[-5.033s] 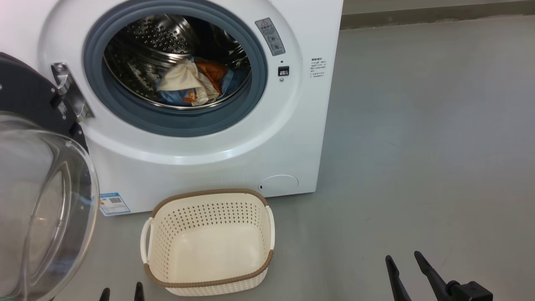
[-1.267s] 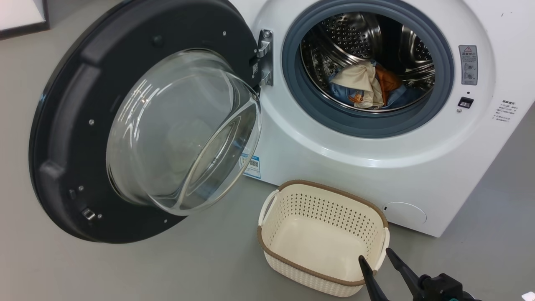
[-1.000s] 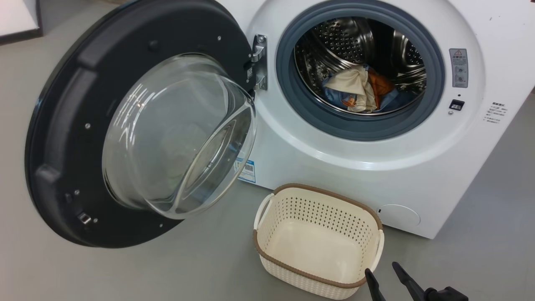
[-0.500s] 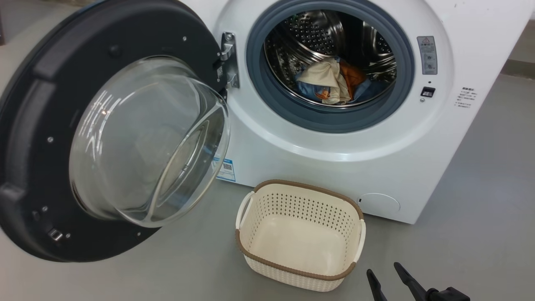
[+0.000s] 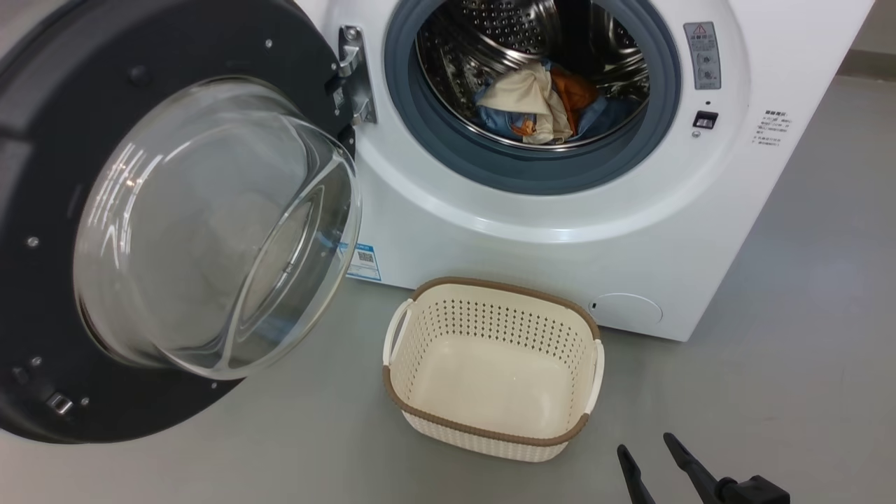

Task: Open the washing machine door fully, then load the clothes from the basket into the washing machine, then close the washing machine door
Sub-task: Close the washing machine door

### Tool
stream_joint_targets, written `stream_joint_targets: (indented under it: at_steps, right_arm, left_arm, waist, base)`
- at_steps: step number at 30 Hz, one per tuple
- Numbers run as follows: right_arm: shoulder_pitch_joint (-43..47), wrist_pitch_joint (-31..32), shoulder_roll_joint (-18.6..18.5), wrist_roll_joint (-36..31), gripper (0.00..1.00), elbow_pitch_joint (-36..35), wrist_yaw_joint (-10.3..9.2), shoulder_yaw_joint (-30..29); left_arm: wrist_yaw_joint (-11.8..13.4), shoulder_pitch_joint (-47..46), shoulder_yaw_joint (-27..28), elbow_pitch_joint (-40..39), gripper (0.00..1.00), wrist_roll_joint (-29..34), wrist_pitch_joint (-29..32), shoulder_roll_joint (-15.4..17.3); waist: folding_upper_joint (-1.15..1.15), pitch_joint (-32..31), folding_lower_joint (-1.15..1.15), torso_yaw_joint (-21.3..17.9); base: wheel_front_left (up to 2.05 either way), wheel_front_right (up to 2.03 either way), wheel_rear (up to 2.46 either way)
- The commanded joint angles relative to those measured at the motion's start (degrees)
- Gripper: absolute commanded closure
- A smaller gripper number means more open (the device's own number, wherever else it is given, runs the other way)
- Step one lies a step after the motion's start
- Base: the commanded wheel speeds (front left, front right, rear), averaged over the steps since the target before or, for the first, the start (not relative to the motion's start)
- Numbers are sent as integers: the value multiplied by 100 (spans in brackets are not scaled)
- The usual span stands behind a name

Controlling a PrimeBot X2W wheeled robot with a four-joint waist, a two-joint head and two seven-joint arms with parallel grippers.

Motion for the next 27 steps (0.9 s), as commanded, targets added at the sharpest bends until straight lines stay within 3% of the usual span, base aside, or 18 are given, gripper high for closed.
stream_joint_targets:
  at_steps: [1, 12, 19, 27]
  right_arm:
    - [-268, -29, -55, -86, 0, -153, 9, 104]
    - [-389, -29, -24, -147, 0, -109, 9, 67]
    - [-363, -29, -8, -138, 0, -97, 9, 17]
    - [-359, -29, 1, -126, 0, -124, 9, 16]
  left_arm:
    - [-94, -198, 6, -27, 100, -33, 182, 398]
    - [-410, -523, -87, 480, 100, -233, 1177, 350]
    - [-331, -475, -288, 573, 100, -288, 2197, 233]
    - [-261, -257, -513, 415, 100, -118, 2469, 41]
  waist:
    - [0, 90, 0, -31]
    - [0, 218, 0, -73]
    - [0, 162, 0, -37]
    - [0, 152, 0, 22]
  base:
    - [0, 0, 0]
    - [0, 0, 0]
    - [0, 0, 0]
    - [0, 0, 0]
